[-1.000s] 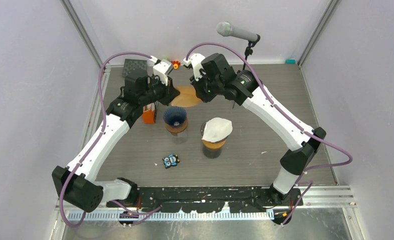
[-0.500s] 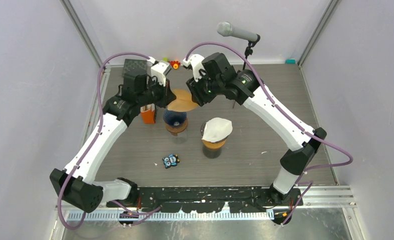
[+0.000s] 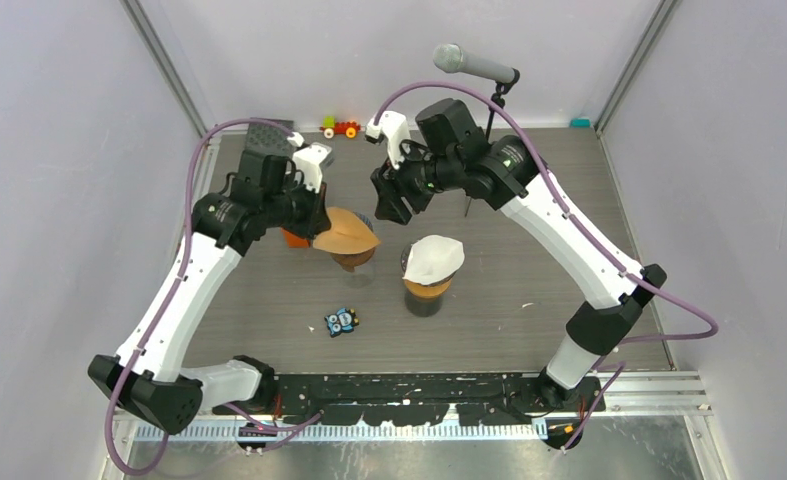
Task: Place the coffee filter in the dripper
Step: Place the coffee filter in the coffee dripper.
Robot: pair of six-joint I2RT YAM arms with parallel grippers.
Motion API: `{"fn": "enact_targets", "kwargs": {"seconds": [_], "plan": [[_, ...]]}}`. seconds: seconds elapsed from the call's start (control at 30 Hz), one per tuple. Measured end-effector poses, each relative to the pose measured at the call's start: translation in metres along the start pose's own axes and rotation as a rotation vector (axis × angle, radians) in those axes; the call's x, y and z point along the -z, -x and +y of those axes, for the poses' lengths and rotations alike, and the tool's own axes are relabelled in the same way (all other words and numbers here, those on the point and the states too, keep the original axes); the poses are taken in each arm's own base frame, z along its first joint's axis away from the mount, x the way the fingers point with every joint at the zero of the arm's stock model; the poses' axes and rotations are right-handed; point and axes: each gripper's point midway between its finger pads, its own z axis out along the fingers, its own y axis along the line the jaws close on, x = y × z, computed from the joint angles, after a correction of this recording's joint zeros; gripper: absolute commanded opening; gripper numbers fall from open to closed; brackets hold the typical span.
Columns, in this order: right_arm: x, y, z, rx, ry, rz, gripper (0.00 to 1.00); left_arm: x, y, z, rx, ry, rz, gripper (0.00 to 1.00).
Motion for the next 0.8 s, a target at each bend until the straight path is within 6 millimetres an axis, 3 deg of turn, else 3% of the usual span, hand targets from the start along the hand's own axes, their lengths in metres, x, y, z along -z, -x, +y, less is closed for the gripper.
{"fn": "enact_targets", "kwargs": {"seconds": [0.23,0.53,0.8], "plan": [[0.008,0.001,0.015,0.097,0.067,0.003,0.61,-0.002,-0.011,0.007,0.034,0.014,0.072,0.00],[0.007,-0.003,0.038,0.260,0.138,0.035,0.62,-0.031,-0.022,0.025,0.181,-0.034,0.186,0.00],[-0.012,-0.008,0.048,0.370,0.168,0.083,0.64,-0.040,-0.024,0.024,0.263,-0.100,0.228,0.02]]}}
